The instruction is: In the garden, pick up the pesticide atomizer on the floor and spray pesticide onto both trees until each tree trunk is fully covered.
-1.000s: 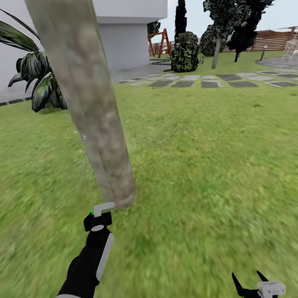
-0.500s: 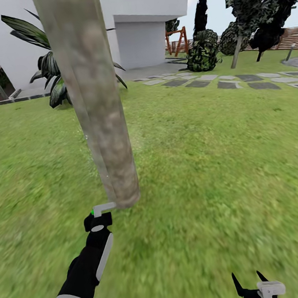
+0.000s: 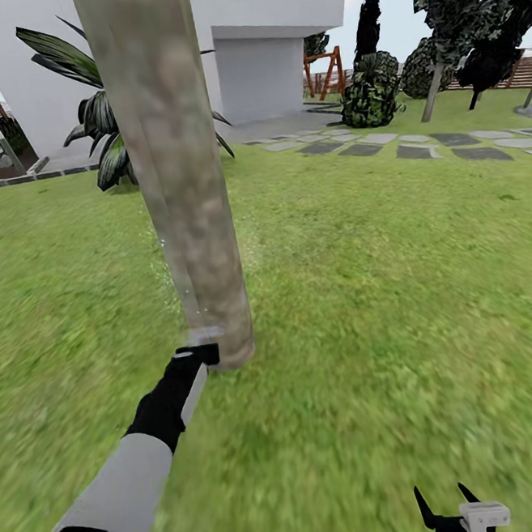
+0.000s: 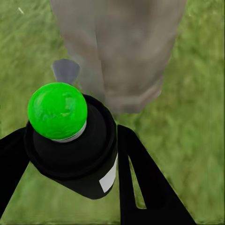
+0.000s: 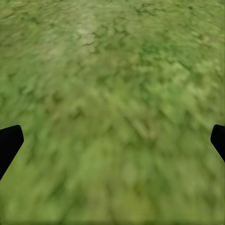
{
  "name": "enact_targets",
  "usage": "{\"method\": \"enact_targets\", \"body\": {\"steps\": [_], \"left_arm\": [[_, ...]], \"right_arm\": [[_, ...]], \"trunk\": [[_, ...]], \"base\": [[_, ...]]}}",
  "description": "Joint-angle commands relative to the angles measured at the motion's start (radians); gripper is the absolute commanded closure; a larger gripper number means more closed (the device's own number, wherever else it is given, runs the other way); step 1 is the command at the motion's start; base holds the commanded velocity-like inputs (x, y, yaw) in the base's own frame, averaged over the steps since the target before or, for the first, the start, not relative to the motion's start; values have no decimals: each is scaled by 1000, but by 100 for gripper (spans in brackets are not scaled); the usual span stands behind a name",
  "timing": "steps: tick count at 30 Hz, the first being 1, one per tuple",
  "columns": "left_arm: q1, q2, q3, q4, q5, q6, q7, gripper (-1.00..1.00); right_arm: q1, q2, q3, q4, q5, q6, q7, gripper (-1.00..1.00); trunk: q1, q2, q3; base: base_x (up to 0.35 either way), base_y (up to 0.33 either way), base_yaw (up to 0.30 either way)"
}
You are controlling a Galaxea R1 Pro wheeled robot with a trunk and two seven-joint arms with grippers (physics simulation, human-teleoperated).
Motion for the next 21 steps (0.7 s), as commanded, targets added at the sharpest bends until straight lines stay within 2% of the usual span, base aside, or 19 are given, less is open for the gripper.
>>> {"method": "enact_targets", "body": {"steps": [1, 4, 5, 6, 7, 10, 11, 12, 15, 17, 18, 21], "left_arm": [[-26, 10, 0, 54, -2, 0, -9, 100], [-58, 120, 1, 96, -3, 2, -126, 100], [-63, 141, 1, 97, -2, 2, -143, 100], [-68, 179, 2, 98, 2, 3, -165, 100], [-68, 199, 0, 94, 2, 3, -175, 100], [-68, 194, -4, 84, 2, 4, -179, 100], [-68, 181, -5, 81, 2, 4, -179, 100], [-69, 141, -7, 78, -2, 3, -179, 100], [-69, 77, -16, 62, -5, 14, -181, 100], [-66, 68, -59, 58, -8, 30, -181, 100], [-64, 68, -69, 53, -8, 33, -181, 100], [-70, 54, -75, 45, -8, 38, -181, 100]], "right_arm": [[0, 0, 0, 0, 0, 0, 0, -100], [0, 0, 0, 0, 0, 0, 0, -100], [0, 0, 0, 0, 0, 0, 0, -100], [0, 0, -1, 0, 0, 0, 0, -100], [0, 0, -1, 0, 0, 0, 0, -100], [0, 0, 0, 0, 0, 0, 0, -100], [0, 0, 0, 0, 0, 0, 0, -100], [0, 0, -1, 0, 0, 0, 0, -100], [0, 0, 0, 0, 0, -1, 0, -100], [0, 0, 0, 0, 0, -1, 0, -100], [0, 0, 0, 0, 0, -1, 0, -100], [0, 0, 0, 0, 0, -1, 0, -100]], "trunk": [[0, 0, 0], [0, 0, 0], [0, 0, 0], [0, 0, 0], [0, 0, 0], [0, 0, 0], [0, 0, 0], [0, 0, 0], [0, 0, 0], [0, 0, 0], [0, 0, 0], [0, 0, 0]], "base": [[0, 0, 0], [0, 0, 0], [0, 0, 0], [0, 0, 0], [0, 0, 0], [0, 0, 0], [0, 0, 0], [0, 0, 0], [0, 0, 0], [-107, 0, 0], [-285, 0, 0], [-199, 0, 0]]}}
